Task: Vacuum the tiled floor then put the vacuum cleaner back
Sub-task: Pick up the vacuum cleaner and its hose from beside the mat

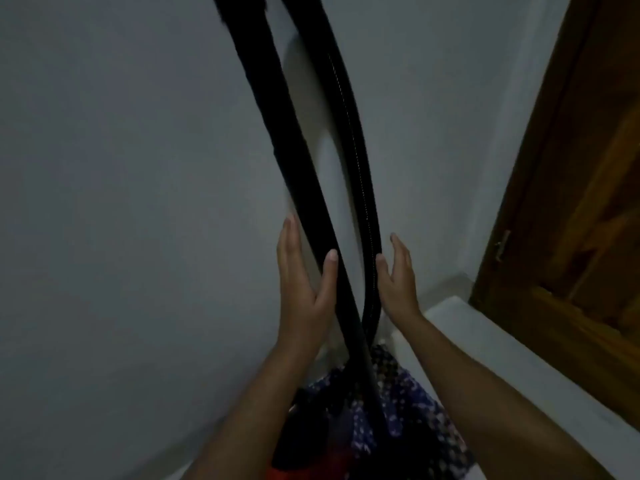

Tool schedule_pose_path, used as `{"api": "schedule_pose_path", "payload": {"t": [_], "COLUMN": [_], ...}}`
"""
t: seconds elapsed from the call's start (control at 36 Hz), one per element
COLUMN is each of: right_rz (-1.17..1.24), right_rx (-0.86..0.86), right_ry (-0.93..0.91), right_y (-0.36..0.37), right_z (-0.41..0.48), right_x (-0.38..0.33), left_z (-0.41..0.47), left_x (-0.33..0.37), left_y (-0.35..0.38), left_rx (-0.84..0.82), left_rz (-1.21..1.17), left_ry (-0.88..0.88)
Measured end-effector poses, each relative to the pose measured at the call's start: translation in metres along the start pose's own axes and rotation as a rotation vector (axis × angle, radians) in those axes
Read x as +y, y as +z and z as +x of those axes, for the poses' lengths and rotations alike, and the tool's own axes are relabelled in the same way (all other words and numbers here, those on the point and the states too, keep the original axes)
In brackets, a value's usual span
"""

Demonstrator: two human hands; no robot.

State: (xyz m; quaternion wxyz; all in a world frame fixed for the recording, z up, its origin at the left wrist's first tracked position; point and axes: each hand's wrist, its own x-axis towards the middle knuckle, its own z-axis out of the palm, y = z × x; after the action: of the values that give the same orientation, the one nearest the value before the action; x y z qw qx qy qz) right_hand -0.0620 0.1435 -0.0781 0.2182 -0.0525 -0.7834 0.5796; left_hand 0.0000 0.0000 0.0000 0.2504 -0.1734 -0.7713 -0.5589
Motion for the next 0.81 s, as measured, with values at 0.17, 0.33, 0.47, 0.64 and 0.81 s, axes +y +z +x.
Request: {"api": "schedule_pose_path", "payload": {"t": [0.17,0.33,0.47,0.64,0.81], "right_rz": [0.025,0.057,0.115,0.184,0.098], "right_rx": [0.005,-0.095,-0.092,-0.197,-0.360], "right_ry": [-0.036,-0.063,-0.117,-0.232,-0.303], "right_y": [0.021,0.027,0.017,0.012,0.021], "right_z": [0.037,0.047,0.023,-0.033,-0.085], "right_x": [0.025,0.018,0.002,-0.011,-0.014], "left_z": [-0.006,-0.002,-0.005,-0.024,-0.043], "left_x": [-0.026,-0.029,-0.014,-0.001,0.013], "left_y": [0.012,0.005,0.001,-0.012,-0.035], "left_rx": [0.048,0.006,0.056,0.102,0.047], "left_rz": [-0.076,-0.016,-0.039,-0.013,0.002], "left_ry": [0.177,0.227,0.151,0.140,0.100]}}
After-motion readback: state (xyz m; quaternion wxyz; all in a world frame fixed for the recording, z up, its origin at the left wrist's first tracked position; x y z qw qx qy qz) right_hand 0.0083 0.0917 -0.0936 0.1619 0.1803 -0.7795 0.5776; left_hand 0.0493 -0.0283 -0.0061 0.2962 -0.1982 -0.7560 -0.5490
